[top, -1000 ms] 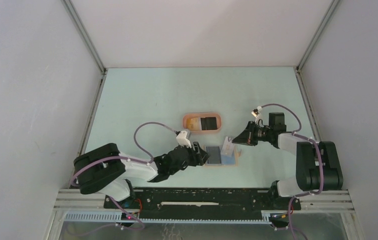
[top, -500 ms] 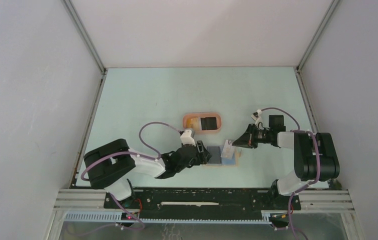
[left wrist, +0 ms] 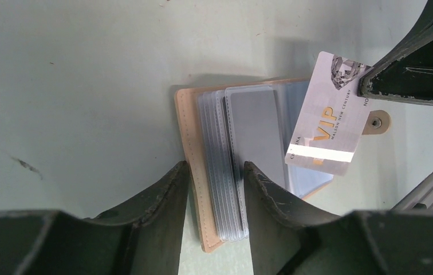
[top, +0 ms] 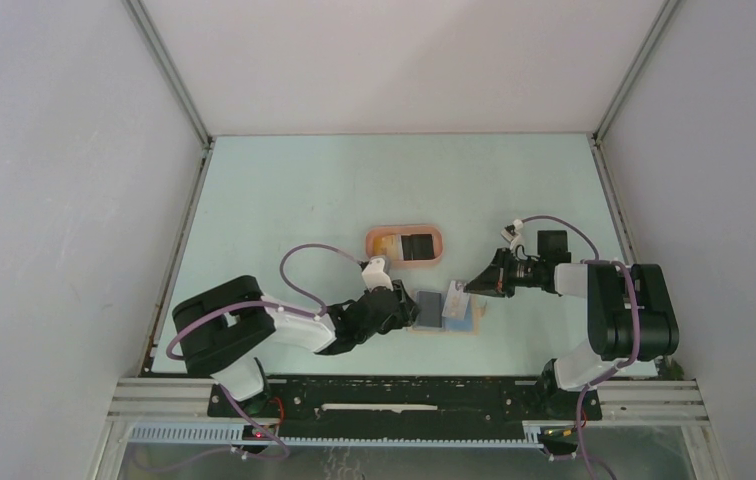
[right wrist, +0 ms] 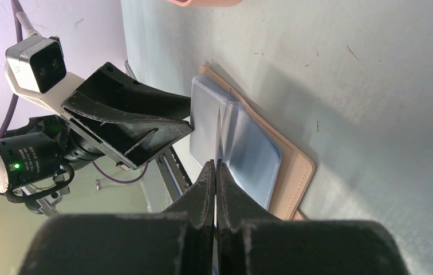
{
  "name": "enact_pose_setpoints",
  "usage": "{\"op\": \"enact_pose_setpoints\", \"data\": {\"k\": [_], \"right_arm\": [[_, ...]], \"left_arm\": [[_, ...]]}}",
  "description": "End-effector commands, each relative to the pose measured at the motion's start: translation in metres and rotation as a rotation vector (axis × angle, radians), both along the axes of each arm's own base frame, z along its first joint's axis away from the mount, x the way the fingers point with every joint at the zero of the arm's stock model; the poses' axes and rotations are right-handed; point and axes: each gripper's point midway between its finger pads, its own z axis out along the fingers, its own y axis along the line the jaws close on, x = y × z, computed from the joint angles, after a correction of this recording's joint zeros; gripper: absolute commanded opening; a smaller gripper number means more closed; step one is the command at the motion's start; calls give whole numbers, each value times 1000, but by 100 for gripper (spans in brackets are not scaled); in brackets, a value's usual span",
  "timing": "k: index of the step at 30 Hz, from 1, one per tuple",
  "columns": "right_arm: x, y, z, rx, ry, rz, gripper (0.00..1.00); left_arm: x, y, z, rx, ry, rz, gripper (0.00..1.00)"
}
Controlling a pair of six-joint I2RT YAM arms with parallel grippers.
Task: Put the credit cards into the card holder
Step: Insert the credit card into the card holder.
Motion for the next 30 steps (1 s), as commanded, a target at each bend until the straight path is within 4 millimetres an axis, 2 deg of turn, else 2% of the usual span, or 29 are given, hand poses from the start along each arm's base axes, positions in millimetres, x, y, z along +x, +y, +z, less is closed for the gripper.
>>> {"op": "enact_pose_setpoints", "data": {"k": [1, 16, 30], "right_arm": [[7, -1, 4, 7, -21, 1, 0], [7, -2, 18, 37, -30, -6, 0], [9, -2, -3, -60, 2, -32, 0]], "left_arm": [[-1, 0, -8, 39, 21, 11, 45], [-1, 3, -12, 48, 28, 25, 41], [-1, 0, -13, 31, 35, 24, 40]]}}
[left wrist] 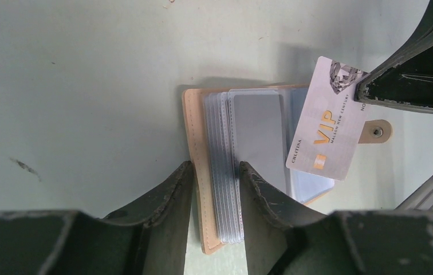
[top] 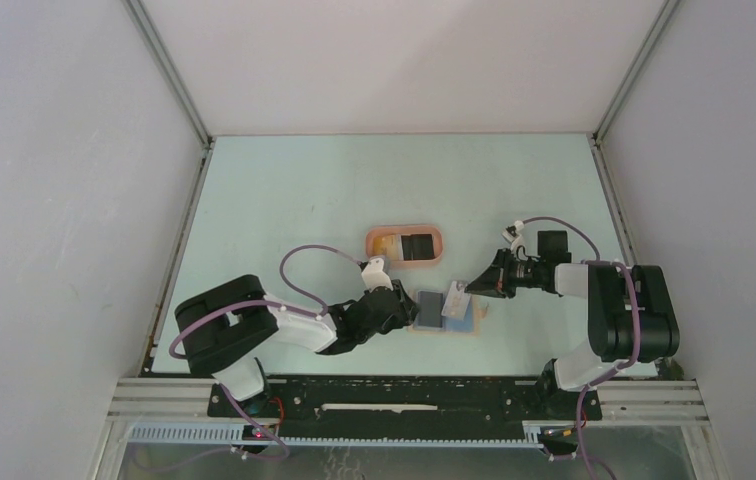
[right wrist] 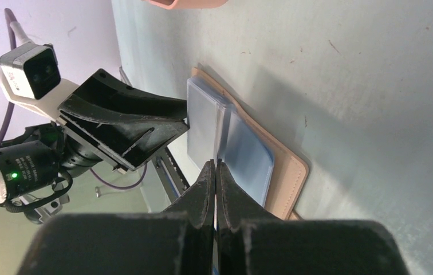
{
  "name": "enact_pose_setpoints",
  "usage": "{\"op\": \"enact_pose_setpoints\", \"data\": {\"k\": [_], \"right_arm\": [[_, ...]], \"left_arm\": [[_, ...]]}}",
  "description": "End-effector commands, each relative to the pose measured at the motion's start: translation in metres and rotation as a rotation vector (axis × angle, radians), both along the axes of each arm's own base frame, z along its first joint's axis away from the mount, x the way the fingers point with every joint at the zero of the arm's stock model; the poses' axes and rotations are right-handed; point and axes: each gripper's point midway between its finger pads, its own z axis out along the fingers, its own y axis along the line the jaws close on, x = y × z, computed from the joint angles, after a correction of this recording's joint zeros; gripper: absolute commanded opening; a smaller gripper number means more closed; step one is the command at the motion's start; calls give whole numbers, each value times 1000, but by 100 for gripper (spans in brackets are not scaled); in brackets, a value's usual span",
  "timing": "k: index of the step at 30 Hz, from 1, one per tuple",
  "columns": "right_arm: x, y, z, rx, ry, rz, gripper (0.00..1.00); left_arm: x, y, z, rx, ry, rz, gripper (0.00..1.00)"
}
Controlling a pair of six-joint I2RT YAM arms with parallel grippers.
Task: Put the credit cards into the card holder
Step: Insert the credit card into the card holder.
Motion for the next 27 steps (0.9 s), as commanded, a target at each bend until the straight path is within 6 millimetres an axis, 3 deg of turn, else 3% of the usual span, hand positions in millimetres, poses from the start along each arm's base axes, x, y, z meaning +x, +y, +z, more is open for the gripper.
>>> {"op": "enact_pose_setpoints", "data": {"k": [1, 18, 27], "right_arm": [[9, 1, -1, -42, -22, -8, 0], [7, 6, -5, -112, -59, 8, 0], [-3, 11, -8, -105, -20, 37, 0]], "left_arm": [[-3, 0, -11, 31, 29, 3, 40], [-4, 2, -10, 16, 30, 5, 40], [-3, 2, -11, 5, 35, 6, 40]]}}
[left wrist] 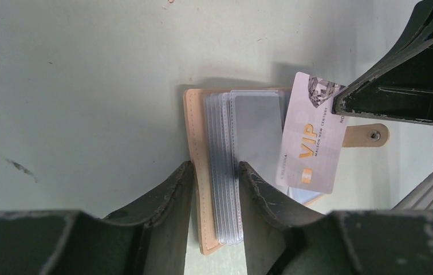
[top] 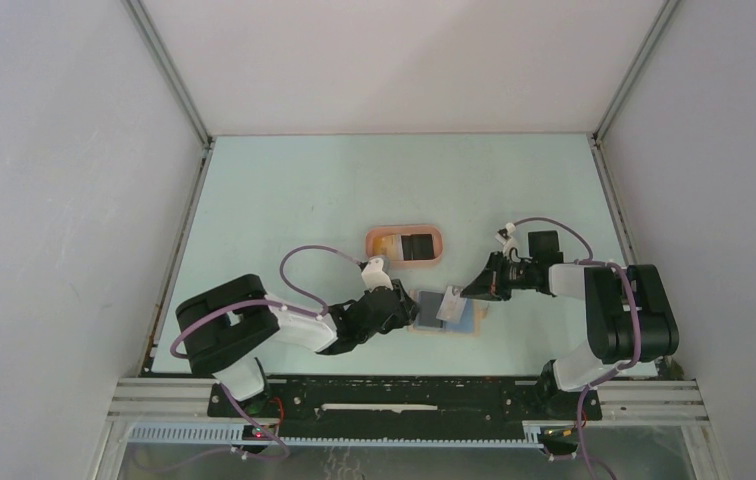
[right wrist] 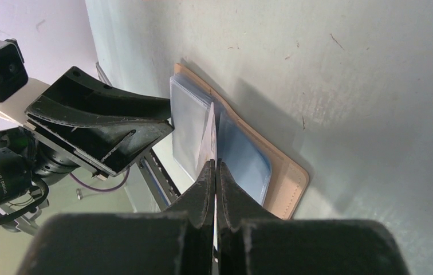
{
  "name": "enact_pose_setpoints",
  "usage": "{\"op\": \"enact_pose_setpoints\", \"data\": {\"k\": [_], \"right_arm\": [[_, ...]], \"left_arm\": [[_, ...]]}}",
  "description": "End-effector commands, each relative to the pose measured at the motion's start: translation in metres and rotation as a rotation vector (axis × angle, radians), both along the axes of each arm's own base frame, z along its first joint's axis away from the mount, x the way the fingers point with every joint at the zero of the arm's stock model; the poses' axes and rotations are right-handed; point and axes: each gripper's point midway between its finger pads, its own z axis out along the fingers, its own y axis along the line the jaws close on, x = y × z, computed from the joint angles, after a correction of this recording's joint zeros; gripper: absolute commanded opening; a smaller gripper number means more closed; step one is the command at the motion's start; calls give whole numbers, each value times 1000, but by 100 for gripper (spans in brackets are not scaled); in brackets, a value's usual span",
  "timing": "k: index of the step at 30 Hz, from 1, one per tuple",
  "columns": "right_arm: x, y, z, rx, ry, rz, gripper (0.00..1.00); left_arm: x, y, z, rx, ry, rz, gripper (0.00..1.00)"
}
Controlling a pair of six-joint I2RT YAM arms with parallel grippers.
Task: Put the credit cards into the card holder
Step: Insert the credit card into the card holder.
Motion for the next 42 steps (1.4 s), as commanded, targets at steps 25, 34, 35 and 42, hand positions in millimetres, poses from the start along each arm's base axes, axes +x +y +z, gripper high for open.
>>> {"op": "enact_pose_setpoints", "data": {"k": [25, 34, 35, 42], "right_arm": [[-4, 8, -16, -62, 70, 28, 0], [-6, 8, -19, -86, 80, 40, 3], [-6, 9, -19, -86, 78, 42, 3], [-9, 11, -17, -87, 72, 63, 3]], "left_arm": [[-4, 1, -10, 0, 31, -19, 40], [-4, 1, -9, -4, 30, -22, 40], [-3, 1, -10, -2, 30, -21, 40], [-4, 1, -10, -4, 30, -23, 40]]}}
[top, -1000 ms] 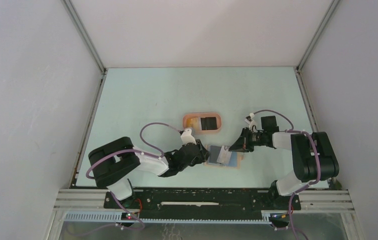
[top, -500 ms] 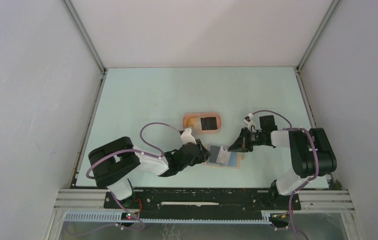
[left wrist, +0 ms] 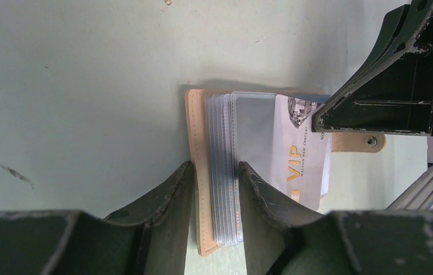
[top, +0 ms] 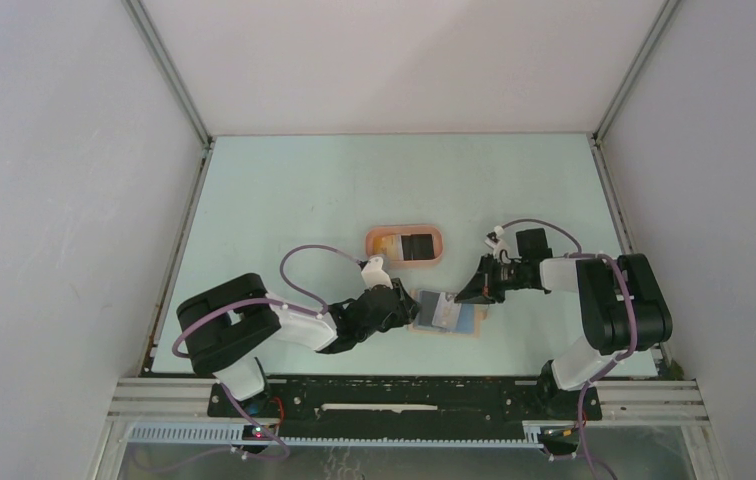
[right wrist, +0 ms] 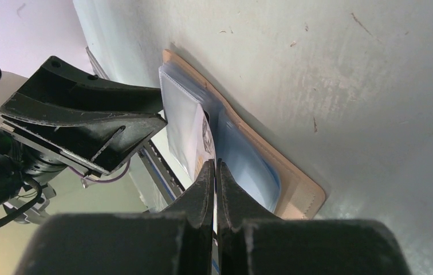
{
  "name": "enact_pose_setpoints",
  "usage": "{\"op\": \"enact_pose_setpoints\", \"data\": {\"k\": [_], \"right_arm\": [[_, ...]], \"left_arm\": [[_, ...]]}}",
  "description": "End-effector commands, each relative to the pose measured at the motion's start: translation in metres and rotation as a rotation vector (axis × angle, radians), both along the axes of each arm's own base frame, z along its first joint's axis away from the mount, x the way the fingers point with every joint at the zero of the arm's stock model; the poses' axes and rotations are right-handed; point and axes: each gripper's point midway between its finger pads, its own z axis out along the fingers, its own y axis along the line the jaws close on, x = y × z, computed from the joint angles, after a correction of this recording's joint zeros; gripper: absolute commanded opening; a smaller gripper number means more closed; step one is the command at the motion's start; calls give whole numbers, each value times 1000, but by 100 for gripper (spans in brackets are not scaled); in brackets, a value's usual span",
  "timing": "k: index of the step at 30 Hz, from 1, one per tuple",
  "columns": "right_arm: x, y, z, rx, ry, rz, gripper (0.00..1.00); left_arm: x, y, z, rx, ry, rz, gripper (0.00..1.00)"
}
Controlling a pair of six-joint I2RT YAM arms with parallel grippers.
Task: Put the credit cards into the card holder
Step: Insert the credit card into the card holder.
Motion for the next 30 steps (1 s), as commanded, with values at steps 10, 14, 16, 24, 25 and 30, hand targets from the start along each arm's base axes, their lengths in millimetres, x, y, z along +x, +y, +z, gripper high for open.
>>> {"op": "enact_pose_setpoints", "data": {"k": [10, 14, 16, 24, 25, 30], "right_arm": [[-1, 3, -10, -57, -9, 42, 5], [-1, 6, -9, -50, -5, 53, 5], [0, 6, -8, -50, -7, 55, 5], [1, 13, -6, -48, -20, 83, 9], [1, 14, -6, -48, -18, 89, 9], [0, 20, -7, -50, -8, 118, 11]], "left_arm": [[-6, 2, -10, 14, 23, -22, 40], [-6, 1, -10, 13, 22, -26, 40], [-6, 1, -10, 14, 22, -29, 40], [-7, -2, -9, 8, 20, -41, 40], [-7, -2, -9, 7, 20, -43, 40], [-9, -3, -8, 3, 20, -52, 40]]}}
